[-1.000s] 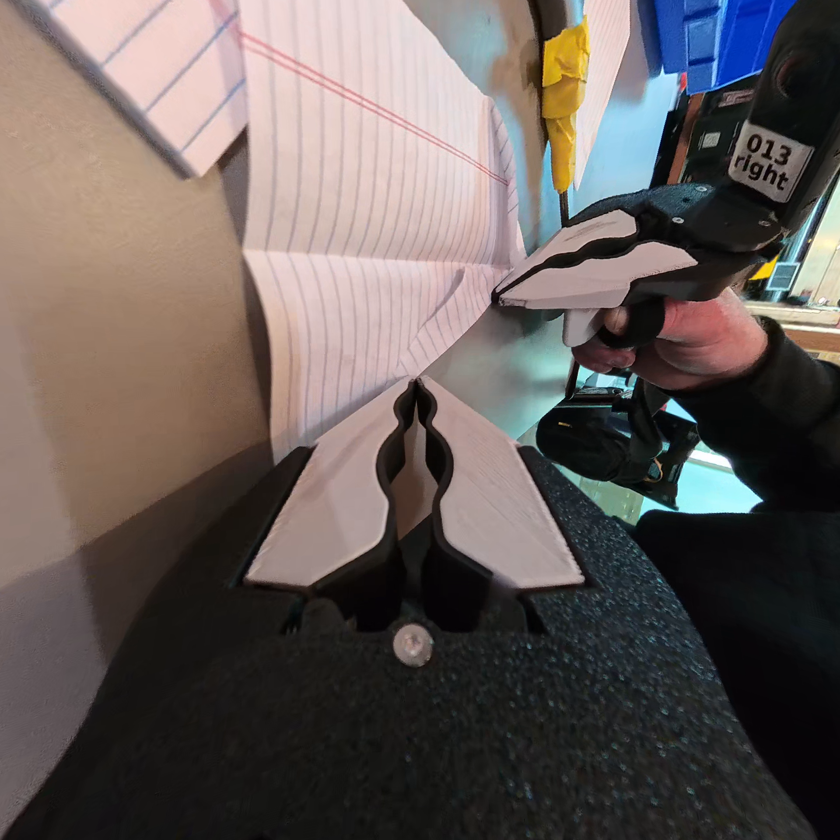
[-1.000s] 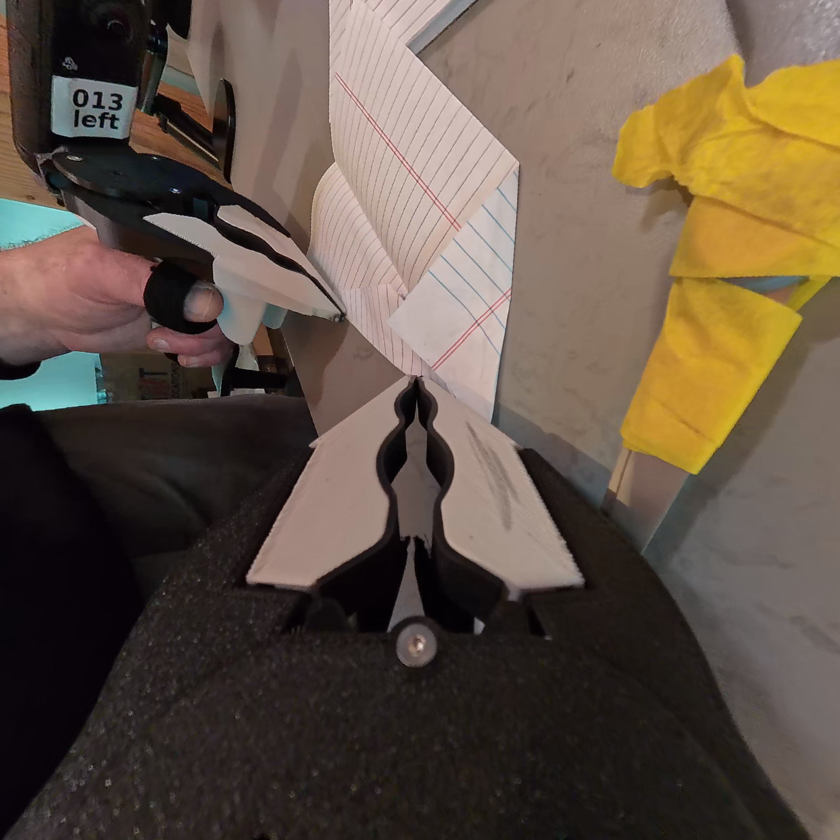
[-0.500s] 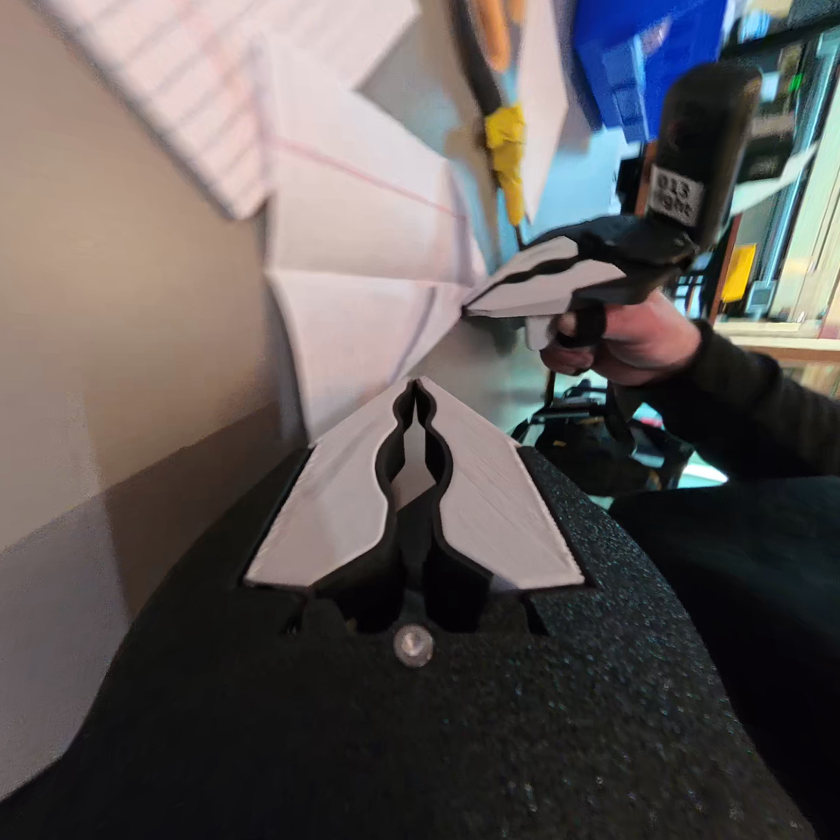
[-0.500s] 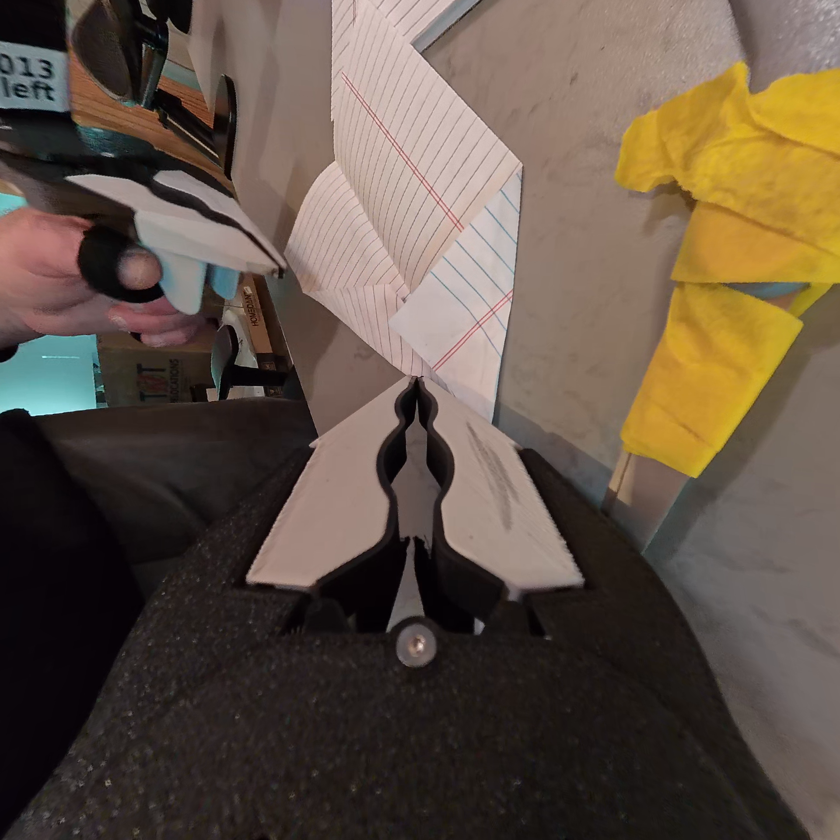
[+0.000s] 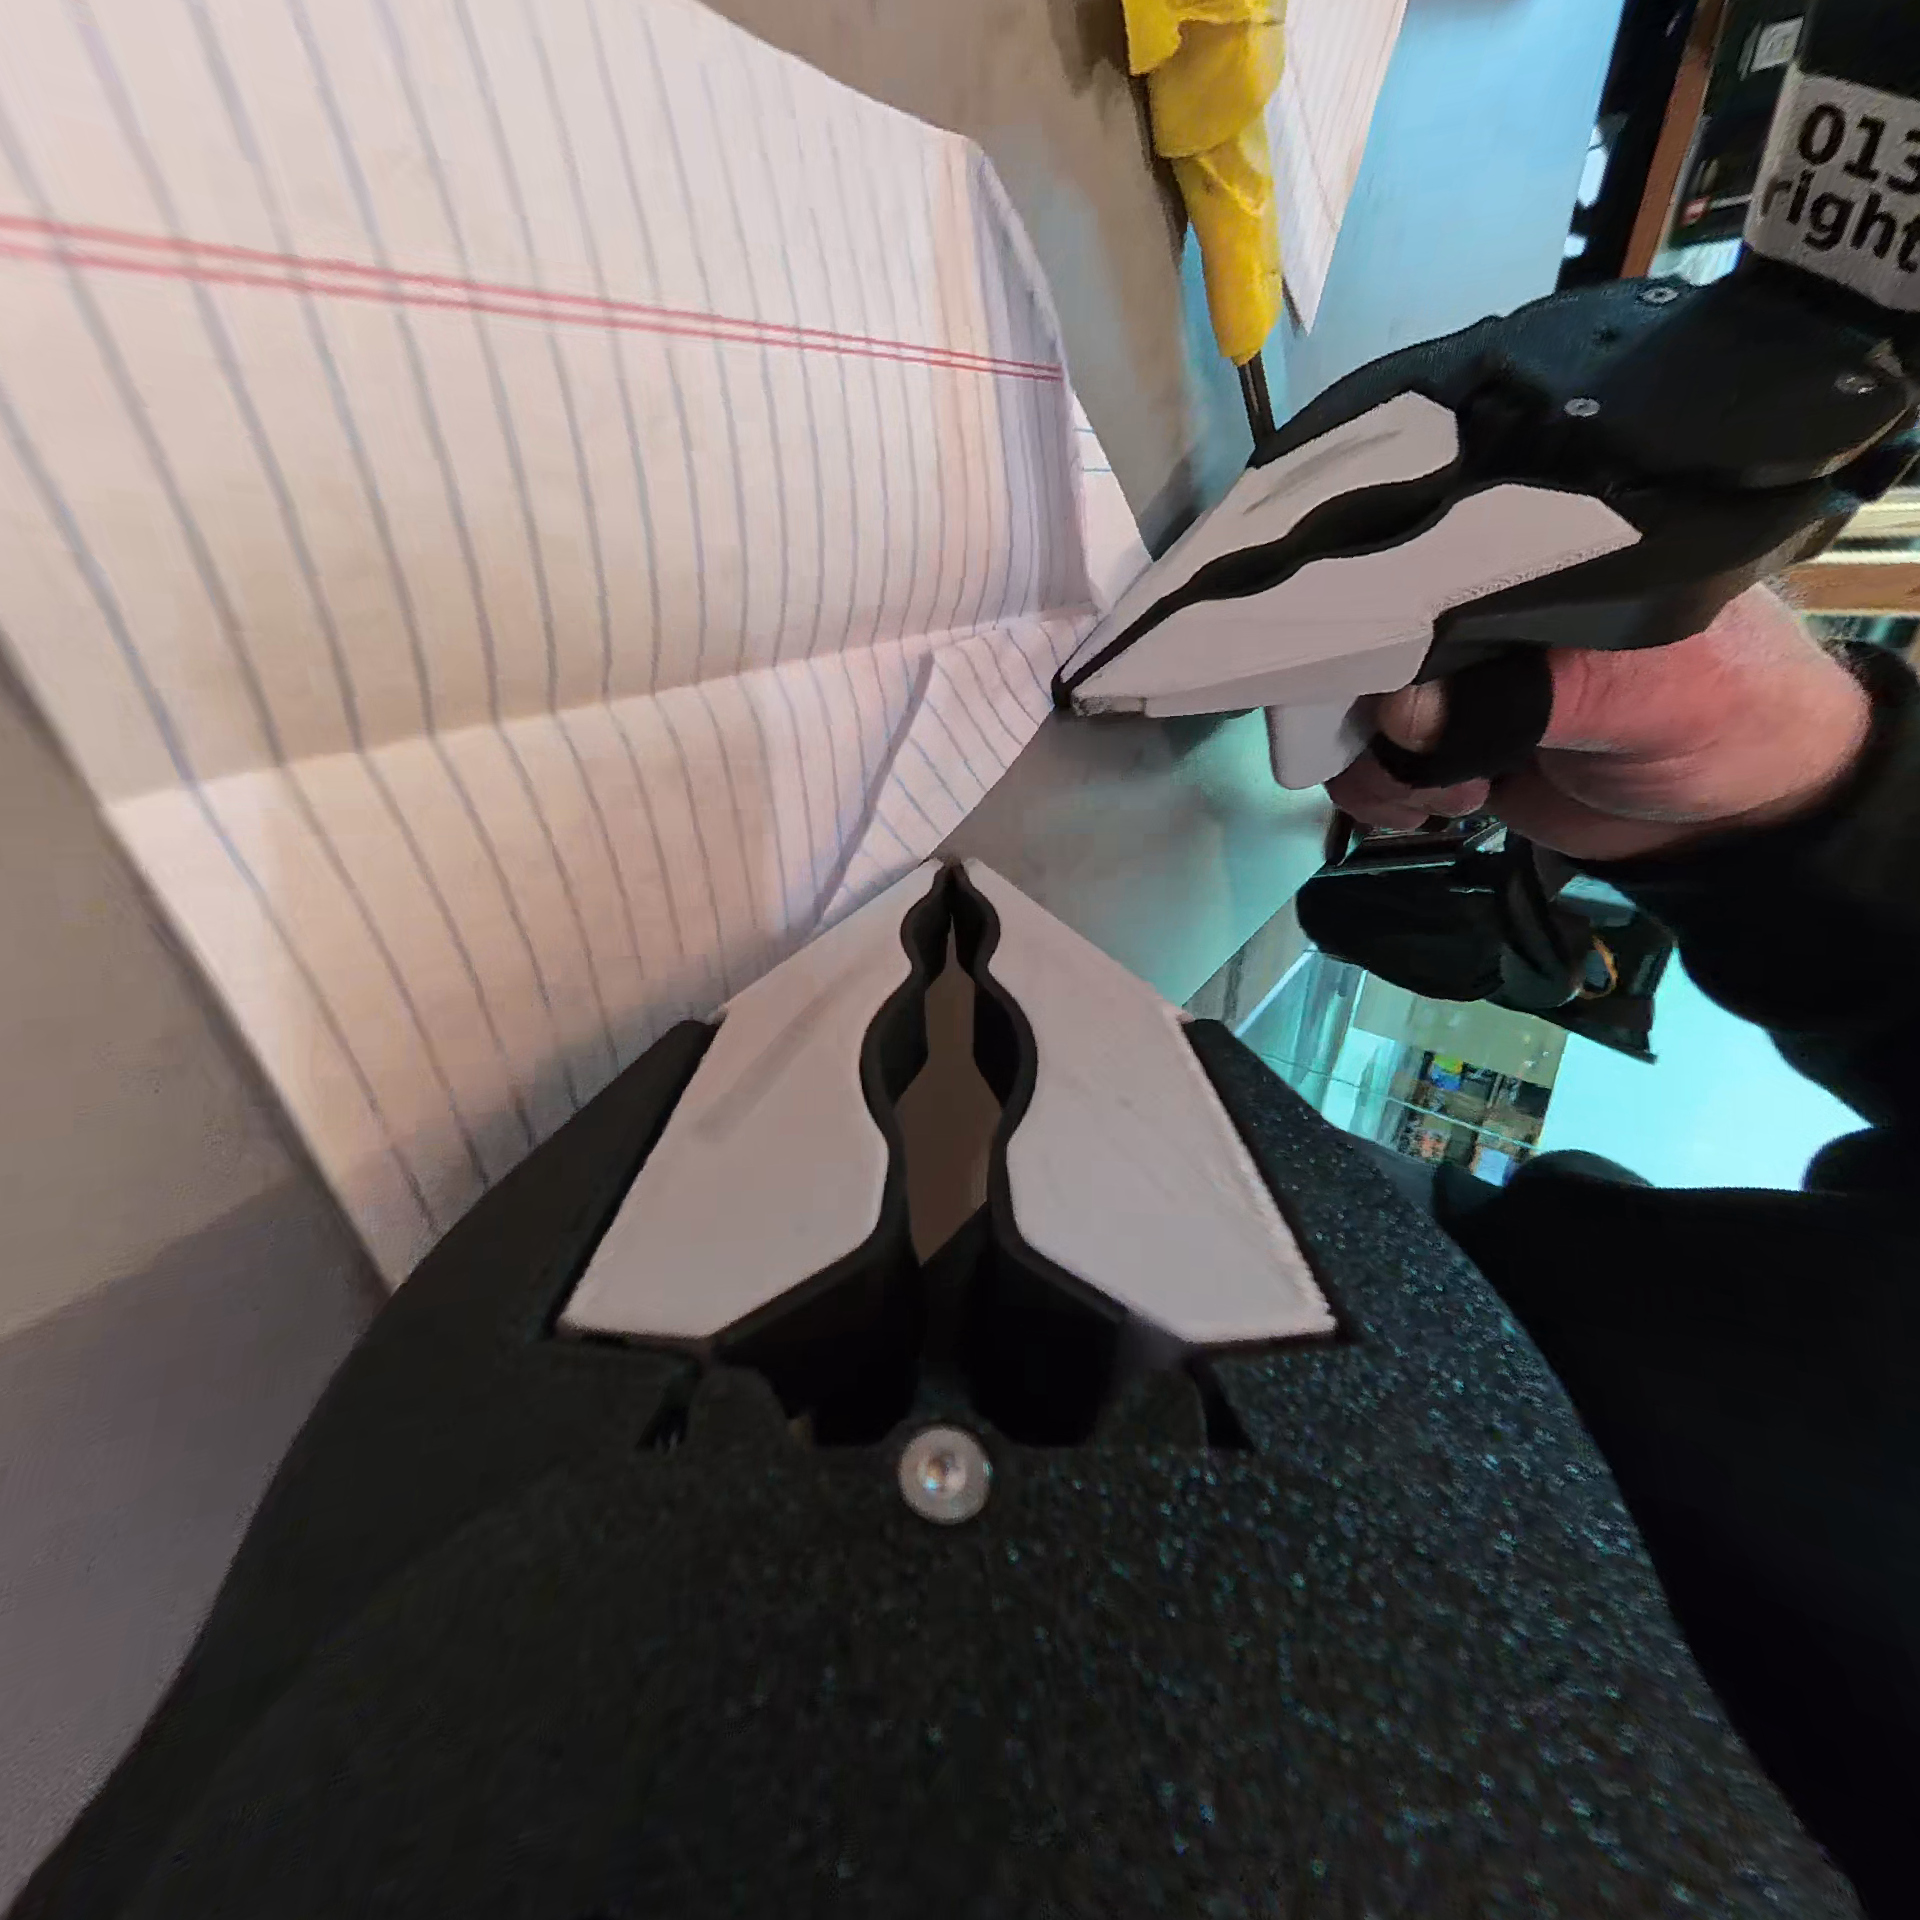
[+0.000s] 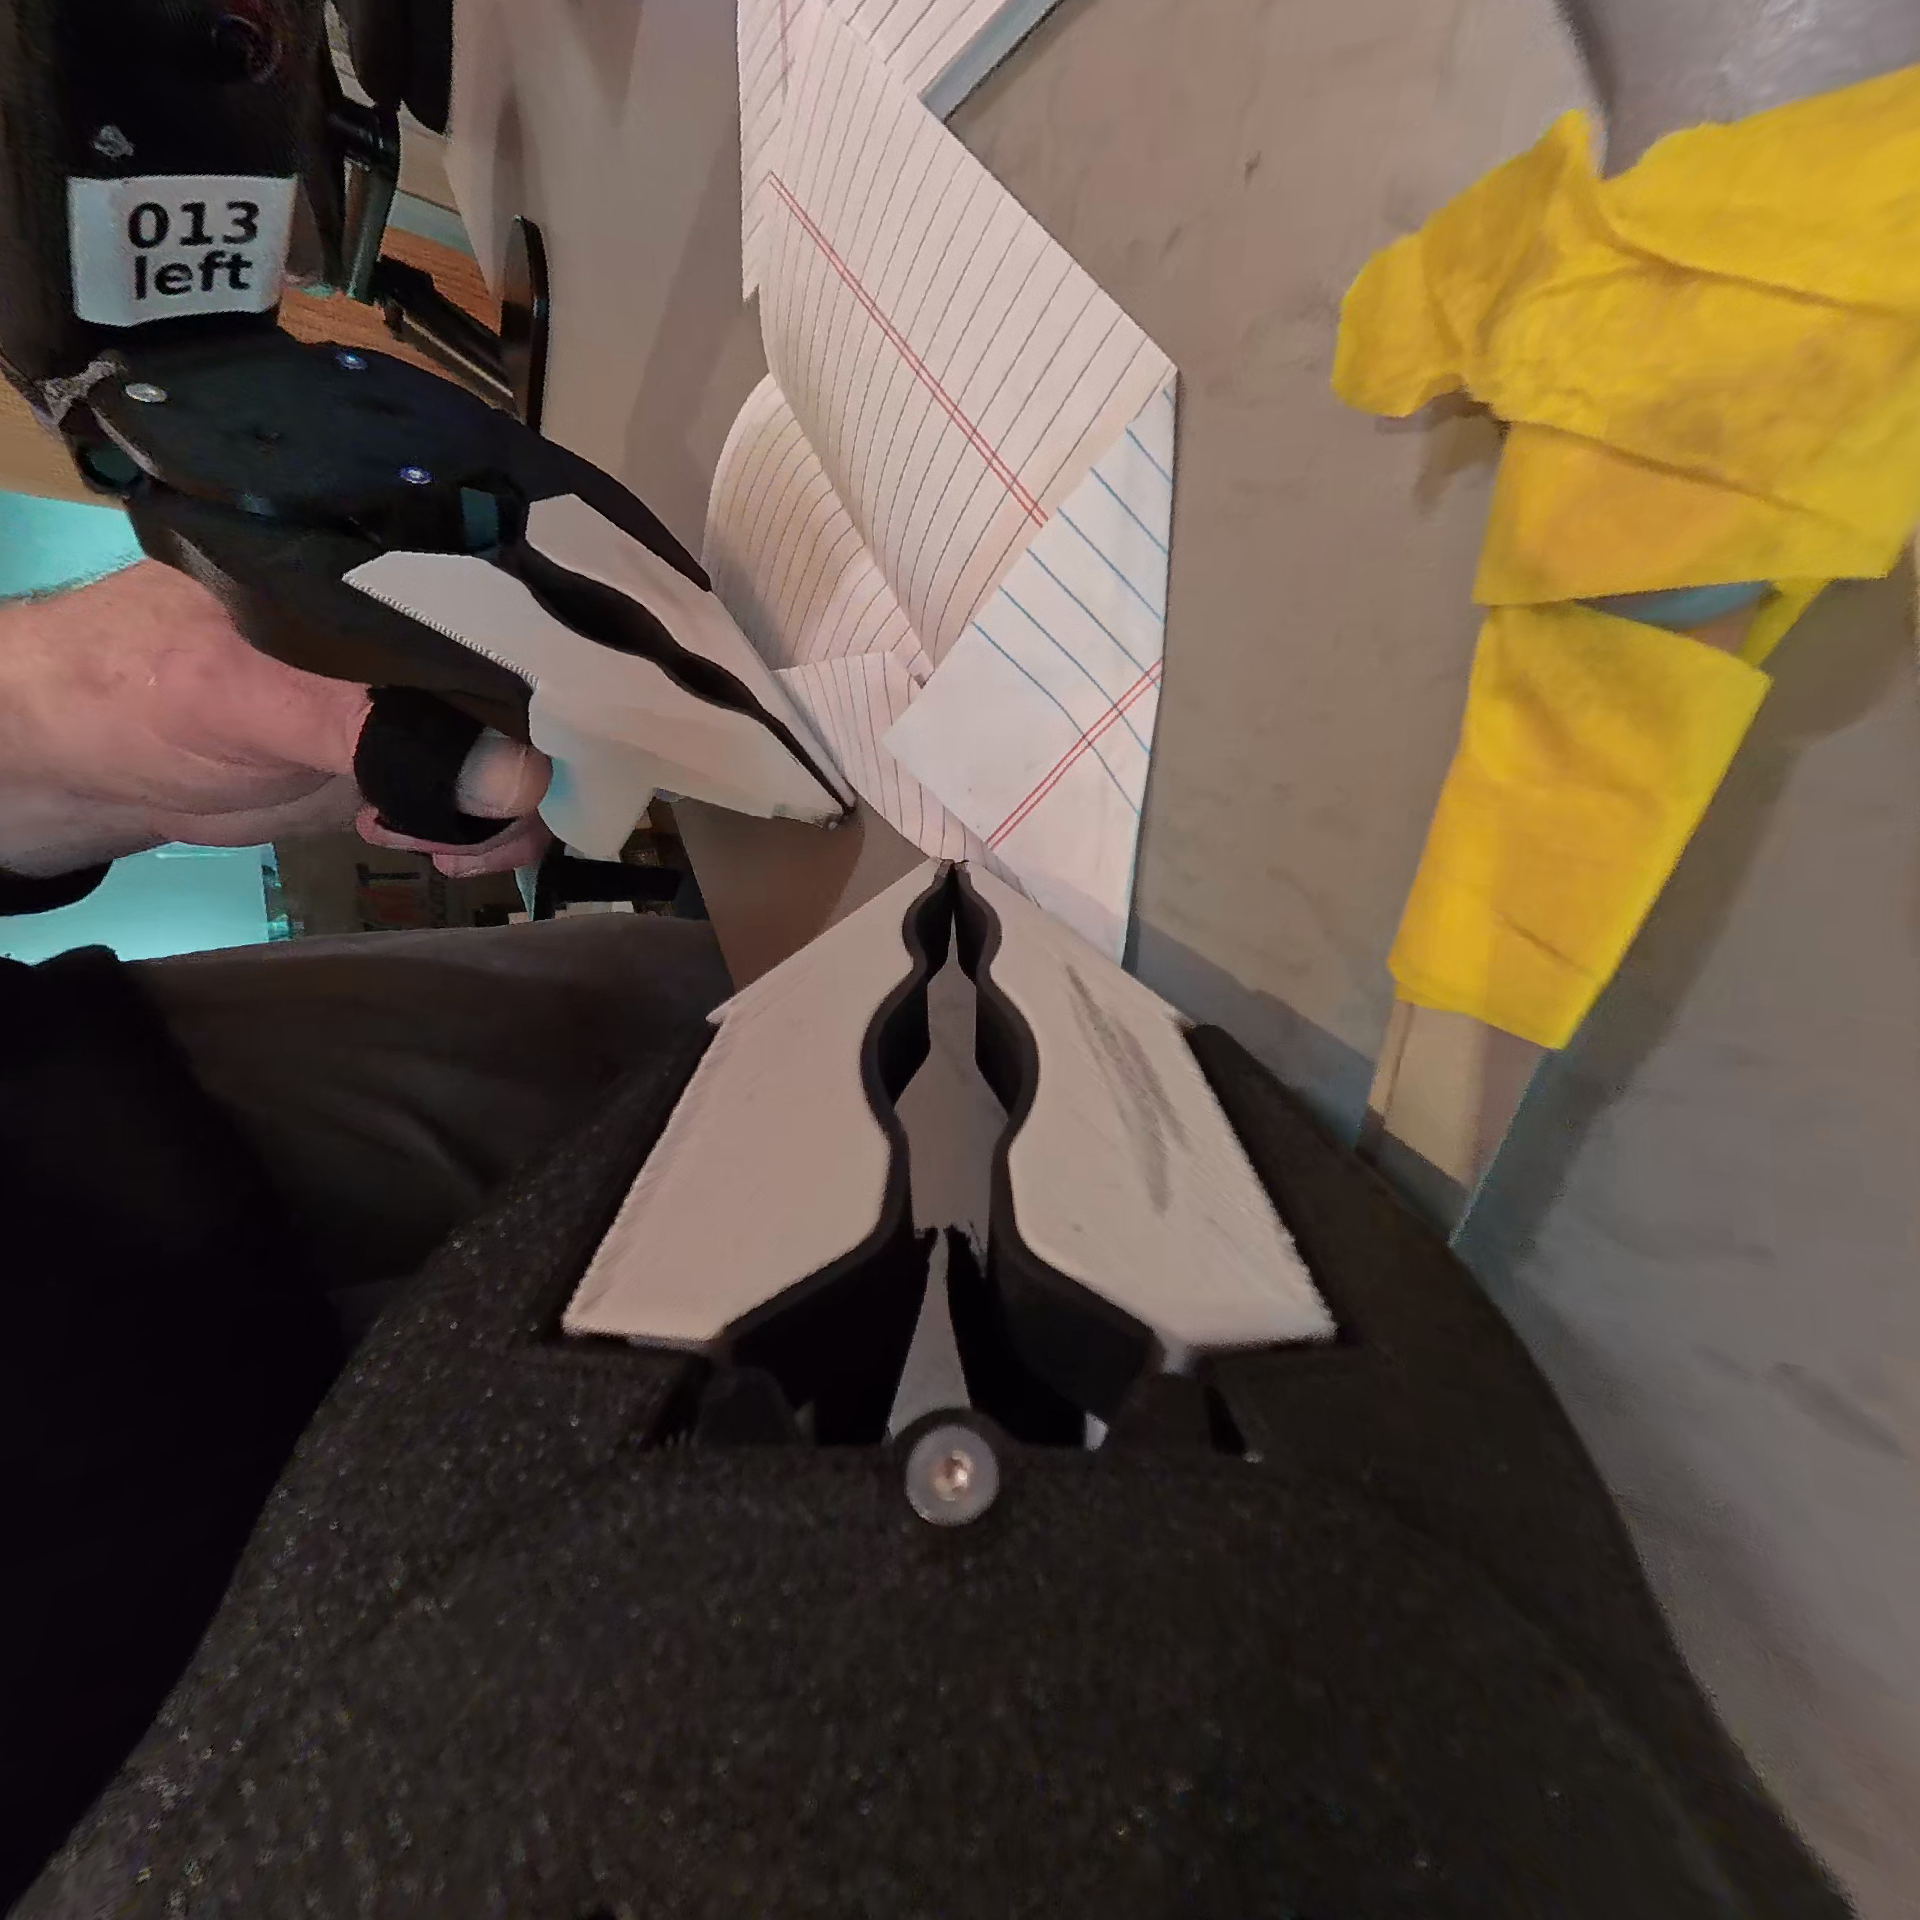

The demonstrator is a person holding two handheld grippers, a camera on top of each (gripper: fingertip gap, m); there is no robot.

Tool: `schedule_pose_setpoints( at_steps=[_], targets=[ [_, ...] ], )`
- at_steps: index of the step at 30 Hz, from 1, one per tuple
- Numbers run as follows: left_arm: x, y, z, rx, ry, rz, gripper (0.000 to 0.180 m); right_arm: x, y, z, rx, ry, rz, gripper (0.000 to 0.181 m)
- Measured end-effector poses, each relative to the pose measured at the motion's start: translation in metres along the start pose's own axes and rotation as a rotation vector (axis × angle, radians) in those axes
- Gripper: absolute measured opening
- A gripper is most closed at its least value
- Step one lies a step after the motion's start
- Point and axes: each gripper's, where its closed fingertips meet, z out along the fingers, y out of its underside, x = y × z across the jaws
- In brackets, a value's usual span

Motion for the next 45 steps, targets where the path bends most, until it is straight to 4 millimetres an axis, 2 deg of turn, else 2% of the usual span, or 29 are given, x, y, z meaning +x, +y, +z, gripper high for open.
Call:
schedule_pose_setpoints(
  at_steps=[4, 5, 7, 9, 12, 15, 27, 45],
  targets=[
    [-0.004, -0.004, -0.006, 0.021, 0.023, -0.057, 0.000, 0.007, -0.002, -0.009, 0.007, 0.013, 0.018, 0.000],
    [-0.001, -0.005, -0.007, 0.021, 0.036, -0.046, 0.000, 0.008, -0.002, -0.010, 0.006, 0.016, 0.017, 0.000],
    [0.020, -0.014, -0.011, 0.052, 0.128, -0.044, 0.000, 0.008, -0.002, -0.010, 0.013, 0.019, 0.020, 0.000],
    [0.029, -0.021, -0.008, 0.064, 0.123, 0.015, 0.000, 0.008, -0.002, -0.010, 0.022, 0.028, 0.021, 0.000],
    [0.019, -0.022, 0.004, 0.033, 0.058, 0.032, 0.000, 0.007, -0.001, -0.009, 0.030, 0.032, 0.034, 0.000],
    [0.005, -0.020, 0.008, 0.033, 0.030, 0.011, 0.000, 0.007, -0.001, -0.009, 0.031, 0.028, 0.041, 0.000],
    [0.003, -0.017, 0.006, 0.034, 0.072, 0.020, 0.000, 0.011, 0.004, -0.016, 0.024, 0.027, 0.020, 0.000],
    [0.002, -0.017, 0.005, 0.012, 0.088, 0.004, 0.000, 0.019, 0.008, -0.030, 0.173, 0.003, 0.255, 0.000]
  ],
)
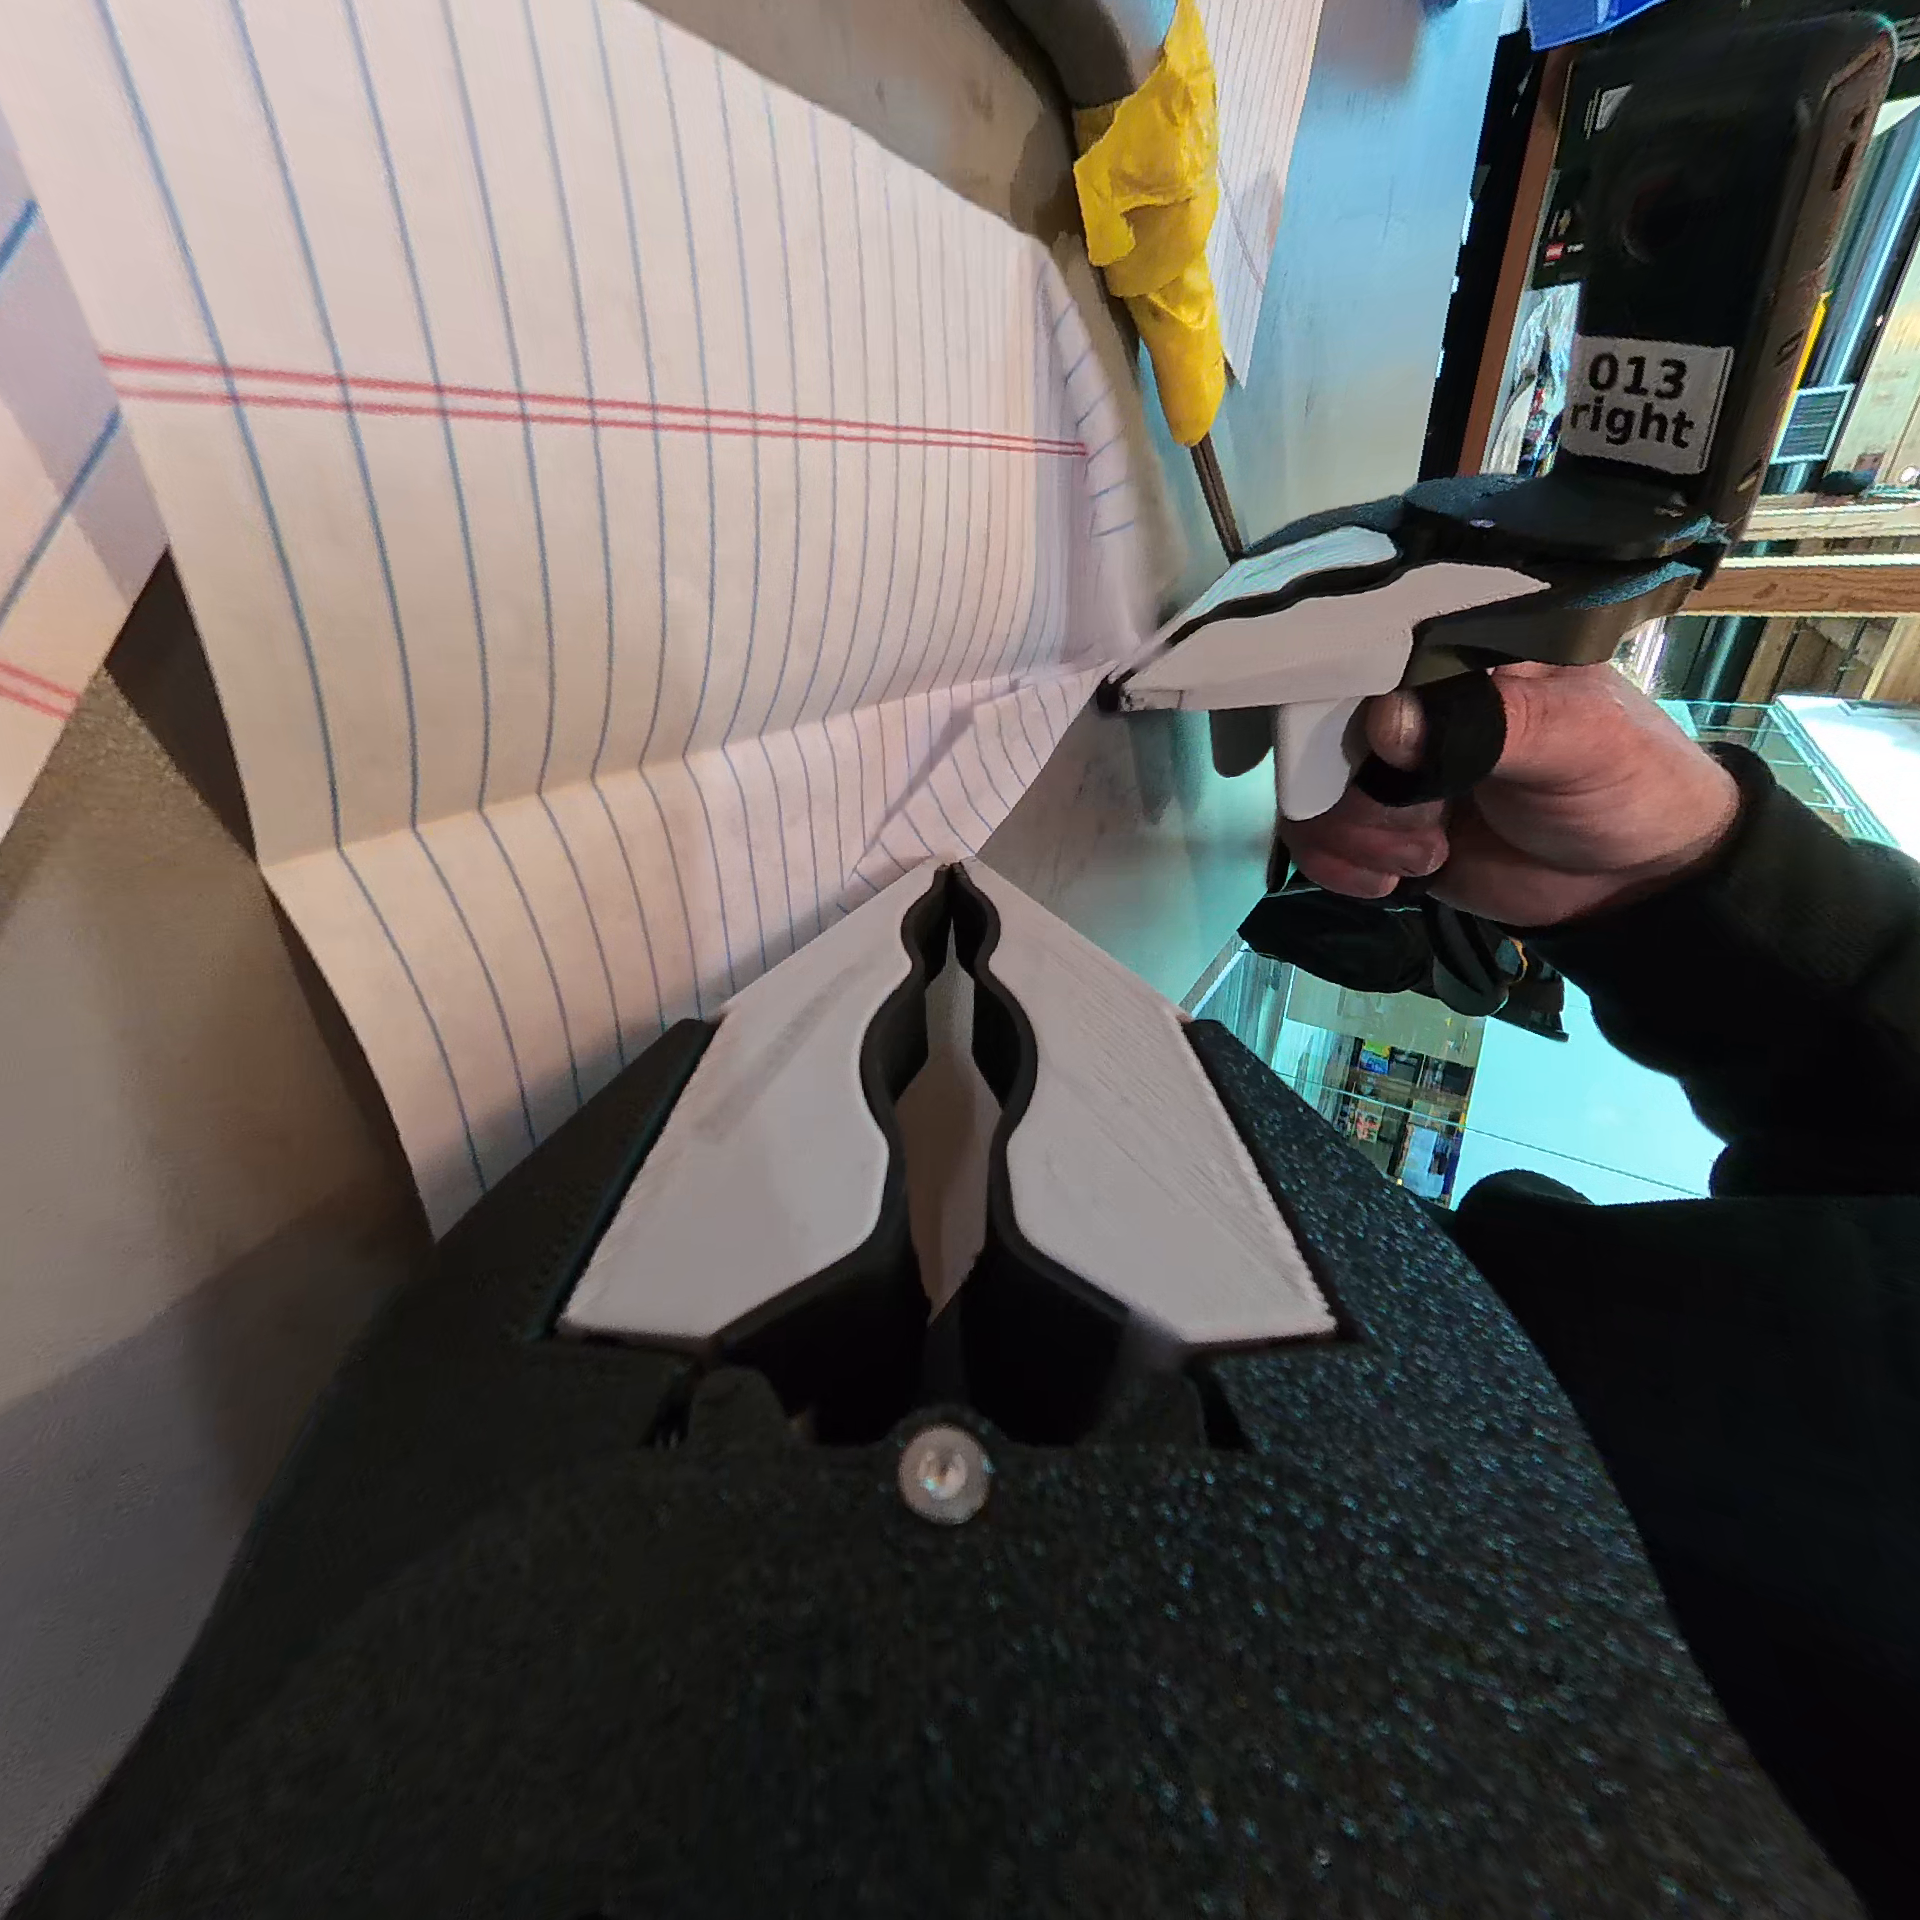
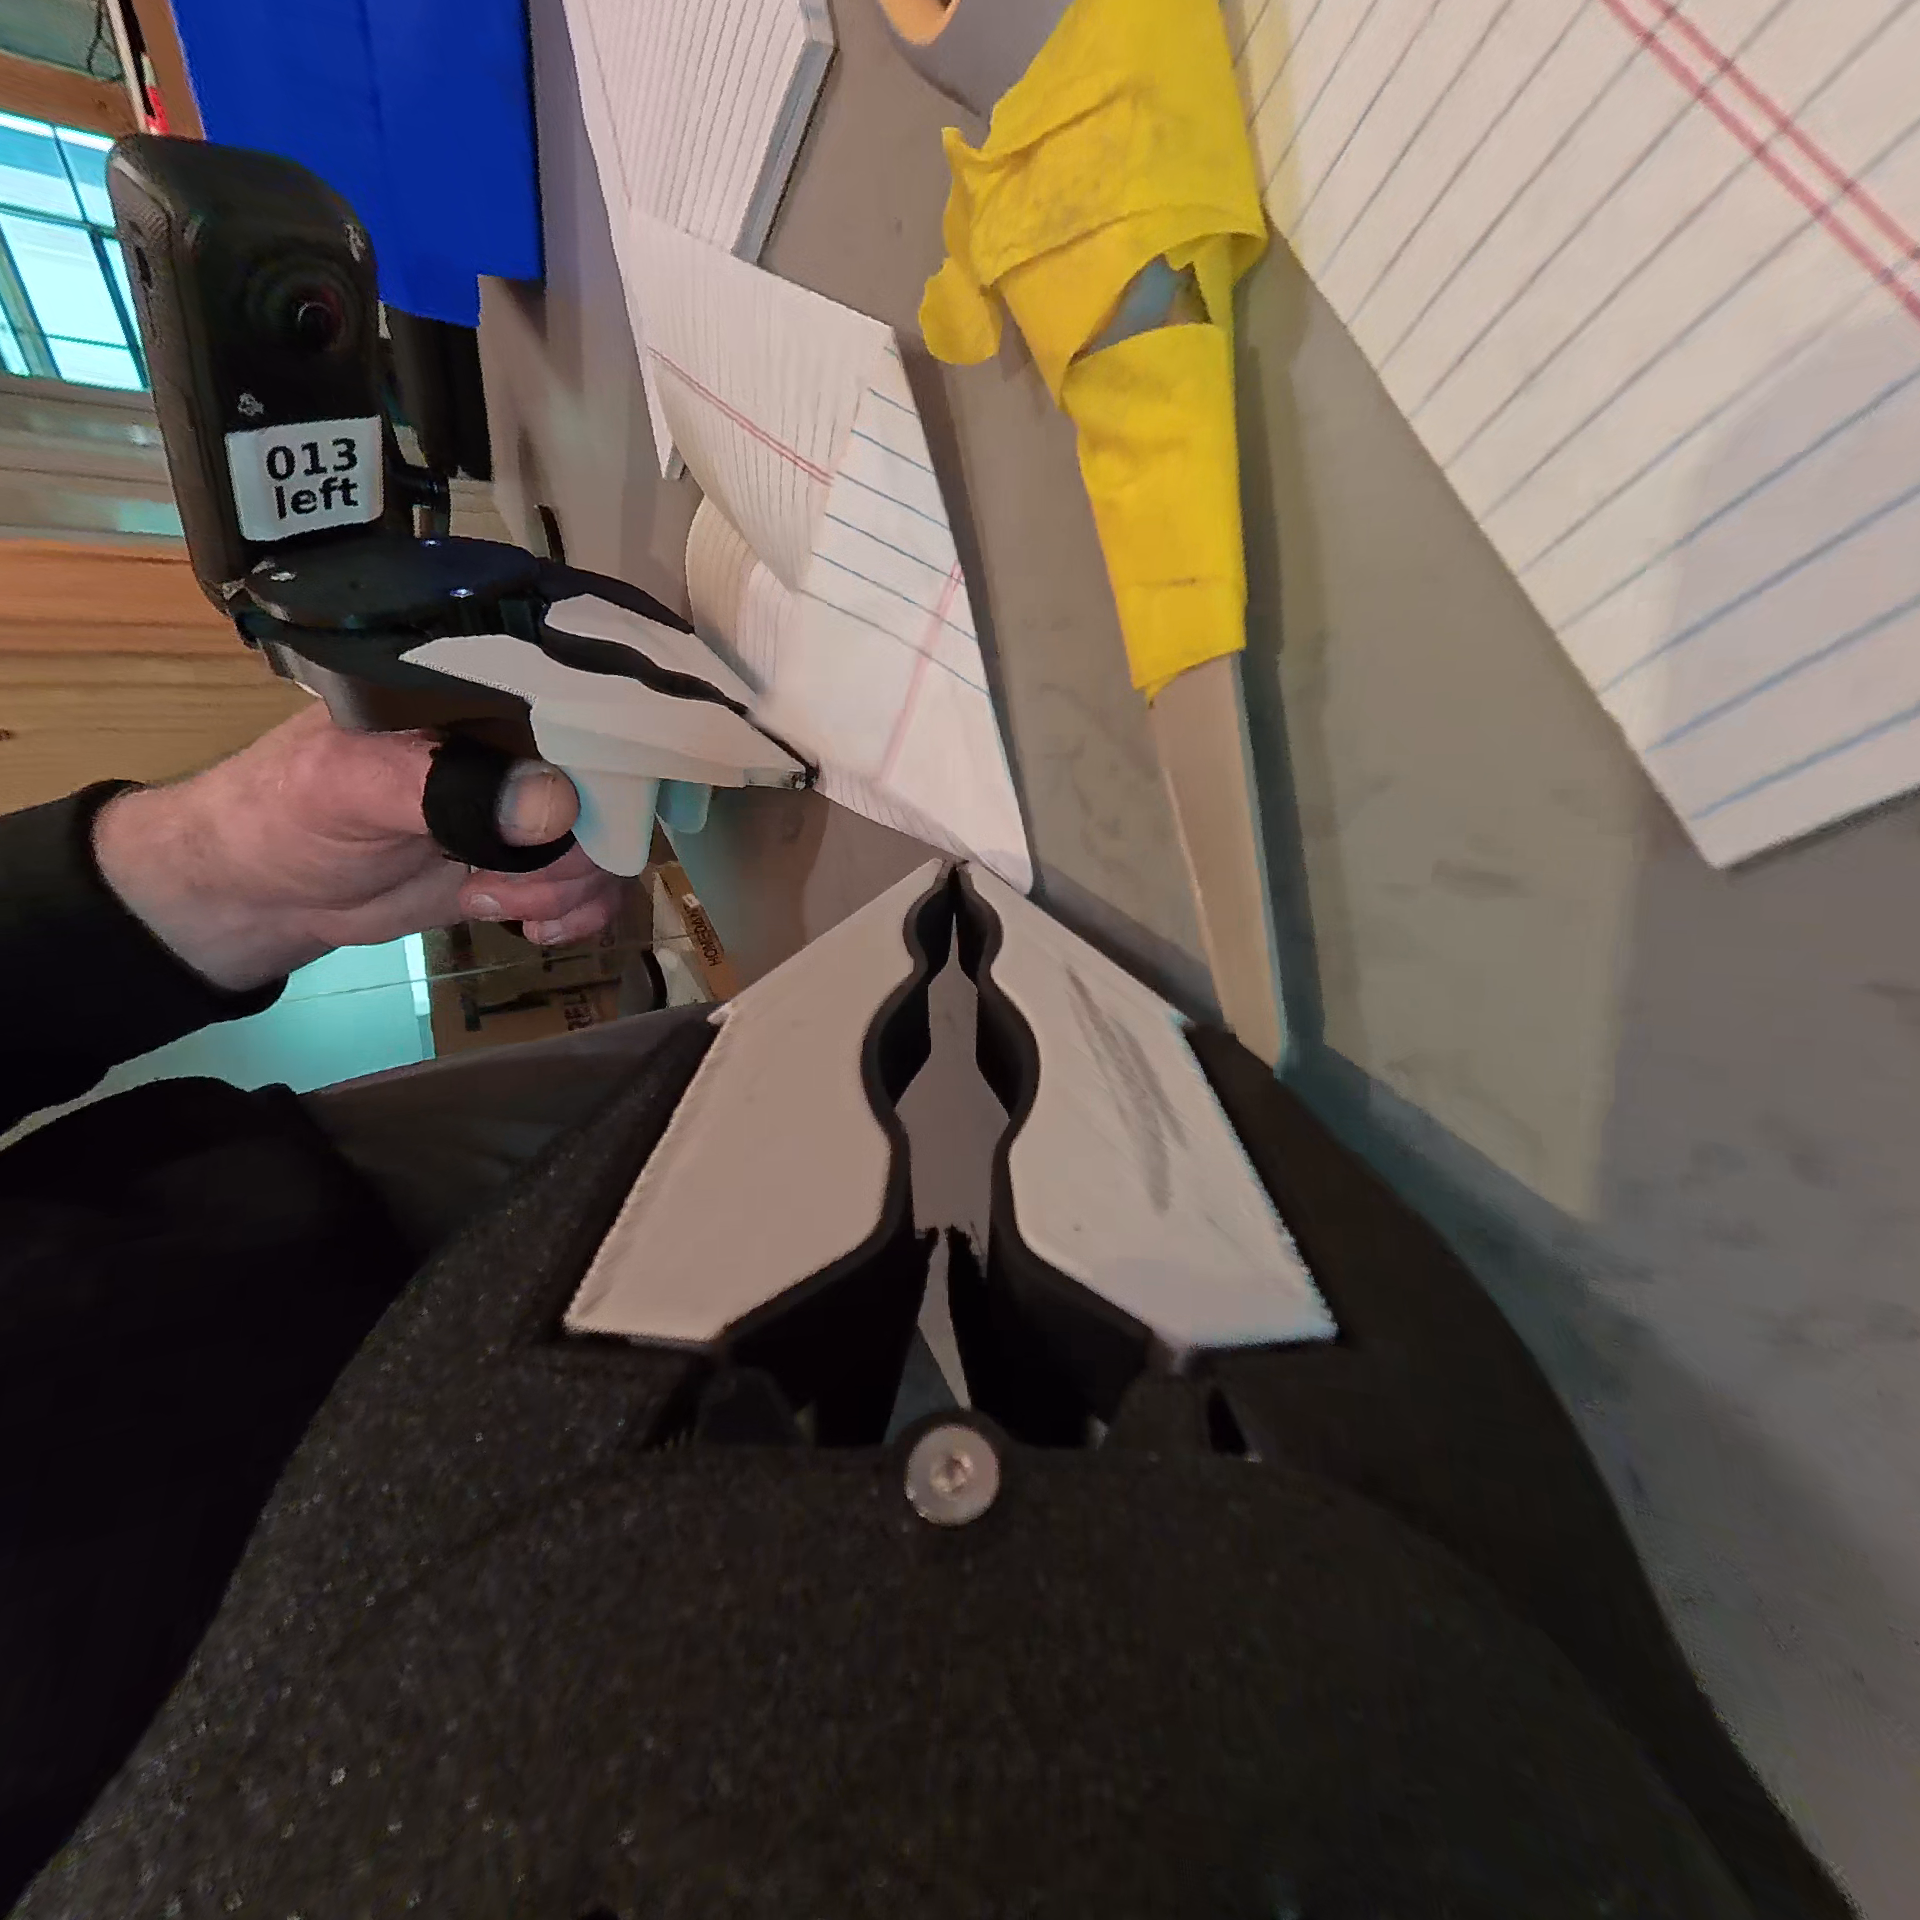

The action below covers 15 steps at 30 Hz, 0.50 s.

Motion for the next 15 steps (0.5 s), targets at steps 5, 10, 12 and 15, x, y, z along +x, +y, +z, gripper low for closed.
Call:
schedule_pose_setpoints(
  at_steps=[5, 10, 12, 15],
  targets=[
    [-0.001, 0.001, -0.001, -0.010, -0.002, -0.002, 0.000, 0.009, -0.002, -0.016, 0.049, 0.020, 0.037, 0.000],
    [-0.003, 0.011, -0.007, -0.073, -0.016, 0.022, 0.000, 0.002, 0.000, -0.032, 0.069, -0.001, -0.026, 0.000],
    [-0.004, 0.014, -0.009, -0.100, -0.026, 0.043, 0.000, -0.002, -0.004, -0.031, 0.073, 0.011, -0.065, 0.001],
    [-0.005, 0.017, -0.010, -0.131, -0.045, 0.075, 0.000, -0.007, -0.011, -0.018, 0.066, 0.047, -0.165, 0.018]
  ],
)
